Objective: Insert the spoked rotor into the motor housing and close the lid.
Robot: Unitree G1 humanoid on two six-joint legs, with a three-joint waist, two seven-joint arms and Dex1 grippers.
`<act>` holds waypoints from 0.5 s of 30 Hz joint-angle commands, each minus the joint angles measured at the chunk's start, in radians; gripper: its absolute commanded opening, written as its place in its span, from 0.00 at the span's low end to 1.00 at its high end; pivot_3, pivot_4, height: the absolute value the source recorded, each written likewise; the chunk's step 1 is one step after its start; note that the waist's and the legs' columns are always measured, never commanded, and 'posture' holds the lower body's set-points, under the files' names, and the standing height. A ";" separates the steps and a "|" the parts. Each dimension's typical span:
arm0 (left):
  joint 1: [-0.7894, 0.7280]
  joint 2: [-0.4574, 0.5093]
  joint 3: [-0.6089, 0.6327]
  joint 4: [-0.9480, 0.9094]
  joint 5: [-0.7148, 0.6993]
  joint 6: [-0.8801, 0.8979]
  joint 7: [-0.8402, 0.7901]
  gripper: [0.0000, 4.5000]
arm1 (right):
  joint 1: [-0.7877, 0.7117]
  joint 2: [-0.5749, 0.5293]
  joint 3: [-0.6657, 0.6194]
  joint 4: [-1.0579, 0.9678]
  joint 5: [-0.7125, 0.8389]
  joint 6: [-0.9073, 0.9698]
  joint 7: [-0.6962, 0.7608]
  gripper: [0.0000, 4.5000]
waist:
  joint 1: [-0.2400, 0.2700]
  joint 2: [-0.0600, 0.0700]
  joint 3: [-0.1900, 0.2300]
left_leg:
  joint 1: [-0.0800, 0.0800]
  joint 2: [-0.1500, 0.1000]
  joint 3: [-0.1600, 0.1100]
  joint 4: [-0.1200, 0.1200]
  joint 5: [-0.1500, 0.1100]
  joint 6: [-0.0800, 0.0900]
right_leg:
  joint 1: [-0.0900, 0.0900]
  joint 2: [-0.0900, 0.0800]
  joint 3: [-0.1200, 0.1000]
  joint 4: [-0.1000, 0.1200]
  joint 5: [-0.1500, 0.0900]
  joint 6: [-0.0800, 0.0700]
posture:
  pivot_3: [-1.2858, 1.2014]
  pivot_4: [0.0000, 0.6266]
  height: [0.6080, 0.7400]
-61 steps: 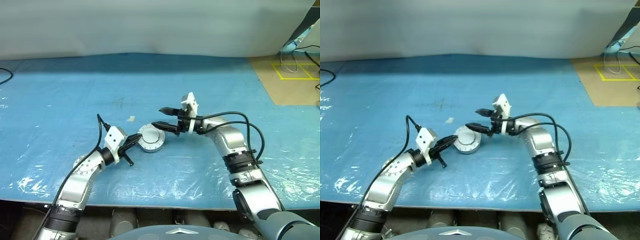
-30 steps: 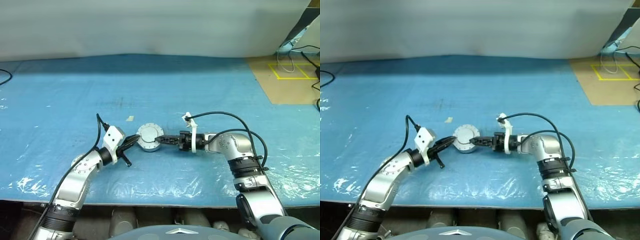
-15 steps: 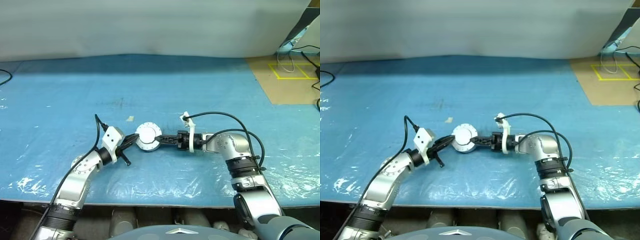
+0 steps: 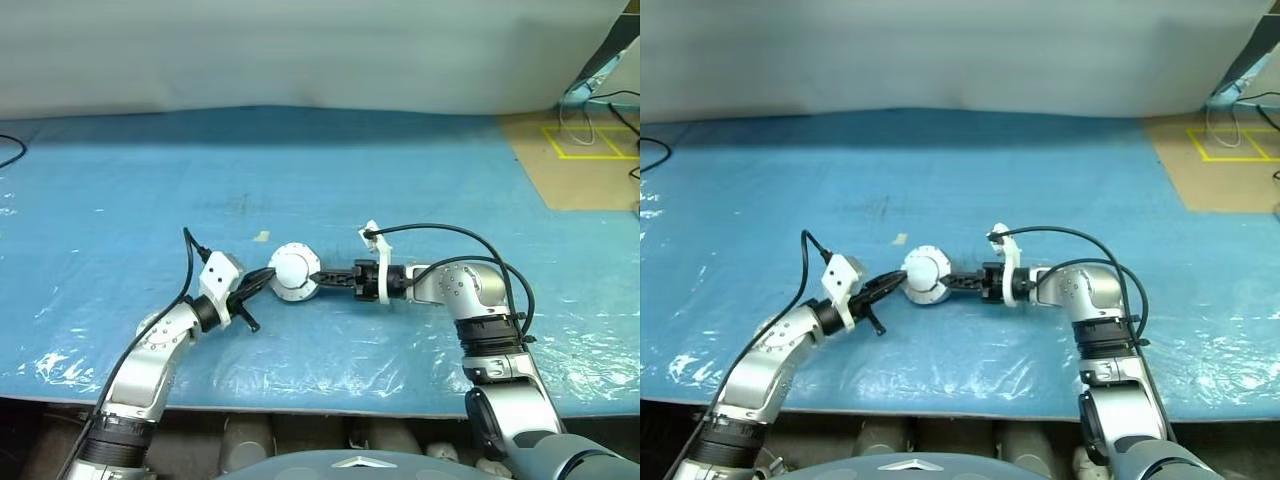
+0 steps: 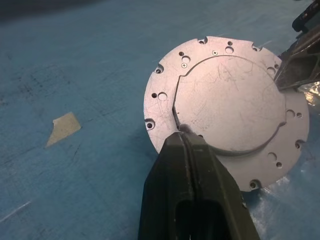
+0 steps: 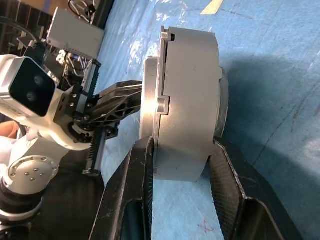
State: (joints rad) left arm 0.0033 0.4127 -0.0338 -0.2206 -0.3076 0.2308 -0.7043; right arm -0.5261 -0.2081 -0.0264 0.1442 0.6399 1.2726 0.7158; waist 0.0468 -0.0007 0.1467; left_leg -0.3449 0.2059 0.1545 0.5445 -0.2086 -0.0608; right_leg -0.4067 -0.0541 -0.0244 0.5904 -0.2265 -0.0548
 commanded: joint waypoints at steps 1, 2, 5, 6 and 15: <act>0.003 0.039 0.012 -0.159 -0.079 0.064 -0.038 0.00 | -0.044 0.046 -0.054 0.041 0.049 0.016 -0.017 0.27 | -0.004 0.000 0.000 | 0.000 0.000 0.000 0.000 0.000 0.000 | 0.000 0.000 0.000 0.000 0.000 0.000 | 0.52 0.24 1.00; 0.006 0.048 0.023 -0.187 -0.107 0.096 -0.038 0.00 | -0.052 0.055 -0.070 0.055 0.056 0.022 -0.021 0.27 | -0.006 0.000 0.000 | 0.000 0.000 0.000 0.000 0.000 0.000 | 0.000 0.000 0.000 0.000 0.000 0.000 | 0.52 0.24 1.00; 0.008 0.065 0.061 -0.254 -0.191 0.183 -0.022 0.00 | -0.066 0.072 -0.092 0.093 0.054 0.013 -0.026 0.27 | -0.005 0.001 0.001 | 0.000 0.000 0.000 0.000 0.000 -0.001 | 0.000 0.000 0.000 0.000 0.000 0.000 | 0.52 0.24 1.00; 0.008 0.069 0.073 -0.268 -0.215 0.205 -0.016 0.00 | -0.068 0.075 -0.094 0.105 0.052 0.005 -0.022 0.27 | -0.005 0.001 0.001 | 0.000 0.000 0.000 0.000 0.000 -0.001 | -0.001 0.000 0.000 0.000 0.000 0.000 | 0.52 0.24 1.00; 0.011 0.060 0.149 -0.302 -0.326 0.346 0.085 0.00 | -0.128 0.103 -0.209 0.229 0.111 -0.014 -0.010 0.27 | -0.003 0.001 0.001 | 0.000 0.000 0.000 0.001 0.000 -0.001 | -0.001 0.000 0.000 0.001 0.000 0.000 | 0.52 0.24 1.00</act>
State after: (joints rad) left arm 0.0193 0.4781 0.0883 -0.4809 -0.6071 0.5678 -0.6398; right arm -0.6063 -0.1179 -0.1789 0.3875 0.6739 1.2685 0.6834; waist 0.0436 0.0001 0.1475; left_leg -0.3448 0.2054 0.1546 0.5454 -0.2081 -0.0616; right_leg -0.4073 -0.0540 -0.0245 0.5916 -0.2263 -0.0550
